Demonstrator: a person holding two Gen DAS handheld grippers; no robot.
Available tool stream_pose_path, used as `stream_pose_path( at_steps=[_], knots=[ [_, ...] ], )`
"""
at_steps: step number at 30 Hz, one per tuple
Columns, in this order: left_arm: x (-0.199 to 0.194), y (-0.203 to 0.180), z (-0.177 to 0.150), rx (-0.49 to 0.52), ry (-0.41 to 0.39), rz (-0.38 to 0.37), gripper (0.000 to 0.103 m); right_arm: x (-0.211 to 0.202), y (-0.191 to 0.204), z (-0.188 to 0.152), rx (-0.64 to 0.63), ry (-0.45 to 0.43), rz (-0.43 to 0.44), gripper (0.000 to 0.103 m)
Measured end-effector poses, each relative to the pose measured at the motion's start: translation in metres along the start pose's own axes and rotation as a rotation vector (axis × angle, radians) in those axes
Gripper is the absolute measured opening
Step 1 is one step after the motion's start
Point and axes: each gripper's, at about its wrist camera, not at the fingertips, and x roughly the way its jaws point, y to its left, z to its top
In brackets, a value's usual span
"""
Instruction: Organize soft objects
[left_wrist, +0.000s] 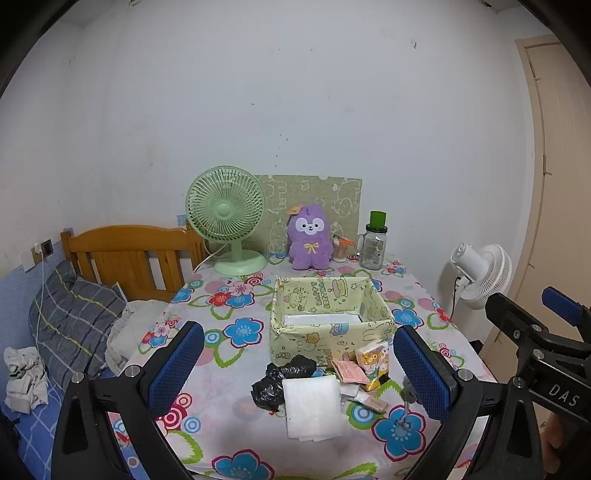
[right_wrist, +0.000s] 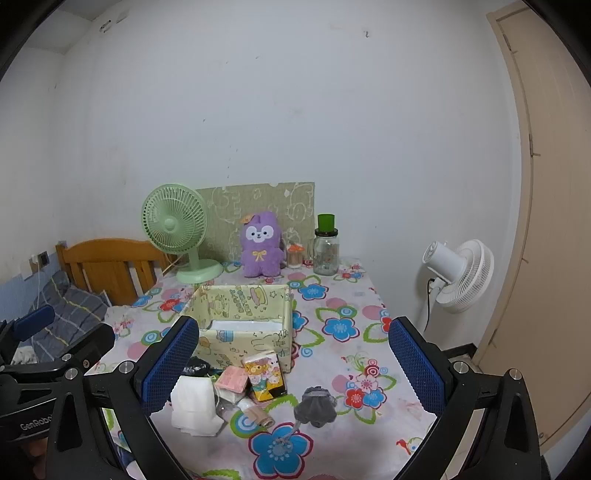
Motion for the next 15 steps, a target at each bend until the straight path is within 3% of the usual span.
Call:
stream_pose_path(
  at_steps=[15],
  knots=[
    [-0.0006, 0.0029, 0.0016, -0.001, -0.007, 0.006, 0.103, -0.0003, 0.0006, 0.0001, 0.005, -0.002, 0.0, 0.103]
  ],
)
